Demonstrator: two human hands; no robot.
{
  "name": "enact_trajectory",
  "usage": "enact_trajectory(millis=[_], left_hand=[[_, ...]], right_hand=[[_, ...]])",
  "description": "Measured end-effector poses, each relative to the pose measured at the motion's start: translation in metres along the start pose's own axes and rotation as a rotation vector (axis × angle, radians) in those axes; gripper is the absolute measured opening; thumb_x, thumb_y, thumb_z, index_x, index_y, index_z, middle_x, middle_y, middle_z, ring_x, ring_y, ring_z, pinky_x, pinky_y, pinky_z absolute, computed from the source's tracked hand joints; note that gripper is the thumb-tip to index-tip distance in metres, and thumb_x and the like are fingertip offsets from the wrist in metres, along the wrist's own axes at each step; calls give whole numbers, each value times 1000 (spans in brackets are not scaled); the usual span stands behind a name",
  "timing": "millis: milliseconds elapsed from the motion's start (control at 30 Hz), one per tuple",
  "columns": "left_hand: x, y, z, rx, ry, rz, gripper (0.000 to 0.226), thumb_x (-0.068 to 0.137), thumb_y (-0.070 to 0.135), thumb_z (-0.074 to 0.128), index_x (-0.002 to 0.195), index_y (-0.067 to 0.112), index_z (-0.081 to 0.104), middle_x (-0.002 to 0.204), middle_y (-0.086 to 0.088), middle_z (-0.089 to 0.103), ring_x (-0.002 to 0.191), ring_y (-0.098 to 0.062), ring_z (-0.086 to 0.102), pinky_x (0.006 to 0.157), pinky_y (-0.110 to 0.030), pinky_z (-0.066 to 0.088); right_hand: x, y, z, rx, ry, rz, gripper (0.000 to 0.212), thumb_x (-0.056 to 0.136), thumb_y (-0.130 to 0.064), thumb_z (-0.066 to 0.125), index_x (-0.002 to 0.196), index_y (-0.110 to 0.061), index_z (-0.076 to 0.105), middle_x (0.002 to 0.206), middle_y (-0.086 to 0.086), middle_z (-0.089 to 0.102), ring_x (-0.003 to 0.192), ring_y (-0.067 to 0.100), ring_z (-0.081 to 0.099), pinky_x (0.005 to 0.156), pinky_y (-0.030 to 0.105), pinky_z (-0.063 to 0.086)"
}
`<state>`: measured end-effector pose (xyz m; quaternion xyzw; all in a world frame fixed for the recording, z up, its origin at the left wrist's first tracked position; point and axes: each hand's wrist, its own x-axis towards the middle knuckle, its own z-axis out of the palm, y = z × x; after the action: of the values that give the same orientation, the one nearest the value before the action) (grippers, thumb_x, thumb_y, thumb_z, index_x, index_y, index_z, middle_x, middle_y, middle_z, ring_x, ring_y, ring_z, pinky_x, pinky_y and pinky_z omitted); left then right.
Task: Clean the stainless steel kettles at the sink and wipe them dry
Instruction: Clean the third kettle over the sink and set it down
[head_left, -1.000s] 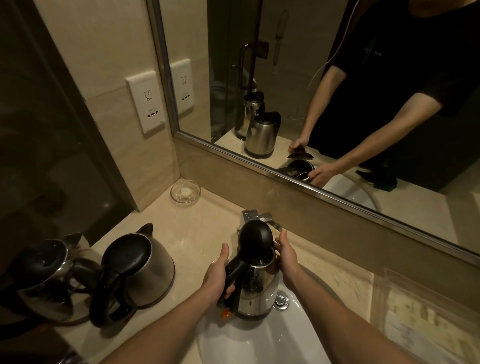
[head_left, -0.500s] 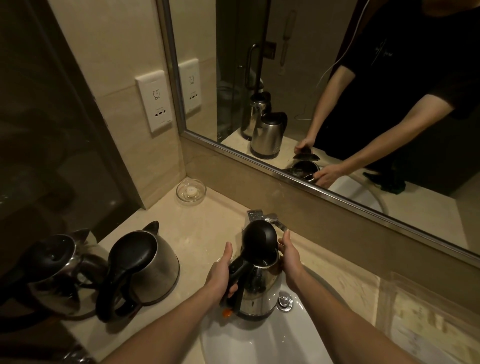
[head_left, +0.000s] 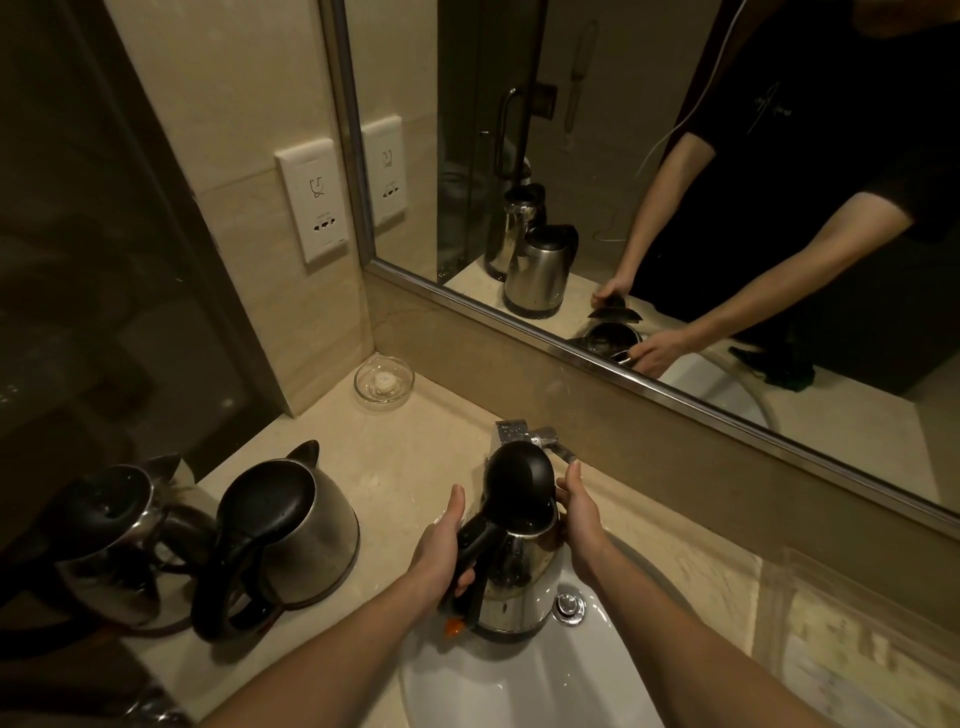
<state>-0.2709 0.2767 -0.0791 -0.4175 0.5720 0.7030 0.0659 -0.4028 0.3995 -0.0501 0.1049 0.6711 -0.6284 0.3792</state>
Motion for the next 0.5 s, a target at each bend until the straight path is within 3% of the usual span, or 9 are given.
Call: enact_trajectory(millis=[100,233,367,500], left_hand=[[1,-1,-1,4,-6,2,81,87,82,25,55,11,50,44,-6,45,37,-19,41,44,-26,38],[4,-2,-1,-10,-13,-6,82,85,84,28,57,10,51,45,-8,44,37,-21,40,44,-27,37],[6,-3,-2,-12,-17,-2,83,83,85,28,54,12,51,45,-7,45,37,-20,41,45,-27,37],[7,-4,-2,-16,-19,-2,83,82,86,28,52,12,51,44,-6,46,37,-19,42,45,-26,38]], right_hand=[[1,1,-1,-11,2,-7,57,93,-66,26,117,-20,48,83,-8,56,71,9,50,61,28,43],[1,0,0,6,0,-11,49,93,-66,28,97,-22,50,82,-5,56,72,12,49,64,30,42],[2,0,0,2,-8,-20,50,93,-66,27,94,-23,51,81,-9,57,74,12,49,73,35,41],[1,-1,1,5,-8,-14,50,93,-66,27,99,-22,50,81,-9,57,72,9,50,65,31,42]])
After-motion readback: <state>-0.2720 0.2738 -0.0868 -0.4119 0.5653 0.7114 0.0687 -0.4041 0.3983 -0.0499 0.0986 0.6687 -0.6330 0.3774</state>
